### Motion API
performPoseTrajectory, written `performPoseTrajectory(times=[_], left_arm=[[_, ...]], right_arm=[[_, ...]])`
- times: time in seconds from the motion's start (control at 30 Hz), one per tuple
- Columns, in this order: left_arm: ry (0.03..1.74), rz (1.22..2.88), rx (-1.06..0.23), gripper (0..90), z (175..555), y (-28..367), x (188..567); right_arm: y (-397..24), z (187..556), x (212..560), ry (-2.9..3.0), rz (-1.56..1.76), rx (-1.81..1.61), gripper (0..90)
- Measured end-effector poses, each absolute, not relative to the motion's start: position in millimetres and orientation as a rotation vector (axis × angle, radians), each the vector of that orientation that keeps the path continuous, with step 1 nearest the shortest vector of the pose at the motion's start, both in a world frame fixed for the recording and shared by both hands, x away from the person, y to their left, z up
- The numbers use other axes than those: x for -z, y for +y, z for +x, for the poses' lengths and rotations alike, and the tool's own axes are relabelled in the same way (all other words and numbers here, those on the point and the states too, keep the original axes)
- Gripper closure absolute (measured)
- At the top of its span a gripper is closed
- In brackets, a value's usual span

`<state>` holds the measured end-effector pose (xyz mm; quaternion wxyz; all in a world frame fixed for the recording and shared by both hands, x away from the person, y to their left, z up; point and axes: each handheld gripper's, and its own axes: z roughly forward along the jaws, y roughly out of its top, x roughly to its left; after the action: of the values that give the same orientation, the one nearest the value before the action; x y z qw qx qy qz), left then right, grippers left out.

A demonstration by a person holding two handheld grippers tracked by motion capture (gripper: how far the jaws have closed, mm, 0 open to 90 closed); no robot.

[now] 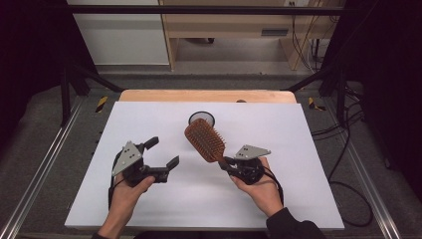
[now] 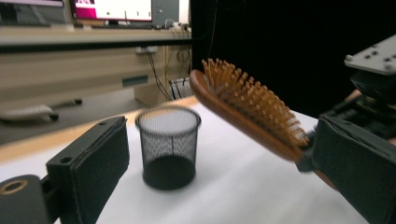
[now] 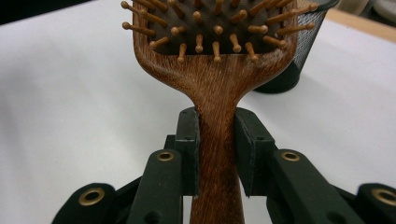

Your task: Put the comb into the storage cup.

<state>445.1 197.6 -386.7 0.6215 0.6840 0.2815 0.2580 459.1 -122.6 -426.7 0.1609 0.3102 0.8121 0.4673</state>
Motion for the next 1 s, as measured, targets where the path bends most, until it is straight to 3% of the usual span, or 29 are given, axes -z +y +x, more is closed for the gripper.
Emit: performPoseTrajectory(times=[0.2, 0.27, 1.0], left_arm=[[0.667, 1.472, -0.576, 3.8, 449.0, 182.7, 380.7], [0.688, 1.53, -0.566, 3.9, 448.2, 180.3, 385.7], [0.747, 1.437, -0.386, 3.4, 434.1, 166.5, 396.7]], right_arm=[[-122.1, 458.3, 424.3, 2.263, 0.884, -1.405, 73.0], [-121.6, 456.5, 425.0, 2.256, 0.868, -1.433, 73.1], [-106.9, 445.7, 423.8, 2.233, 0.826, -1.481, 73.0]])
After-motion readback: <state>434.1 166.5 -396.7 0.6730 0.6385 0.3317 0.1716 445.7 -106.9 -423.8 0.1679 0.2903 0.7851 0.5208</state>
